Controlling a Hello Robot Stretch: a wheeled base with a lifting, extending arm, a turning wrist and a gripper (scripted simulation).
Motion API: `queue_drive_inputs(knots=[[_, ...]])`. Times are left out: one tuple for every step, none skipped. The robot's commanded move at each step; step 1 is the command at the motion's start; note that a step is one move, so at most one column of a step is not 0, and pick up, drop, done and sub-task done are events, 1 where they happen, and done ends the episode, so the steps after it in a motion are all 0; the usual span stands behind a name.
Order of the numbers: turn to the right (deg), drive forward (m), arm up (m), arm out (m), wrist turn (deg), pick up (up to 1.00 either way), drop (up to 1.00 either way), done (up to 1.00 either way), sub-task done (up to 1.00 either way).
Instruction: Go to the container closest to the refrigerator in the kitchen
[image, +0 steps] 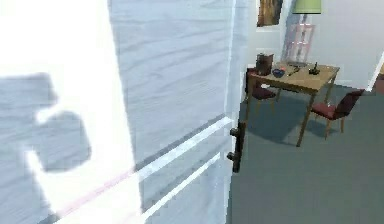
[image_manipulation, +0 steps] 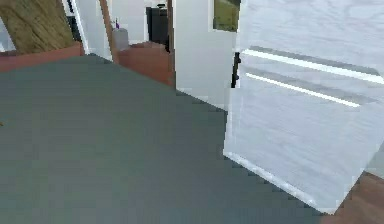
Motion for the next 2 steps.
queue_drive_inputs(knots=[[45.0,0.0,0.0,0.0,0.0,0.0,0.0,0.0,0.0],[45.0,0.0,0.0,0.0,0.0,0.0,0.0,0.0,0.0]])
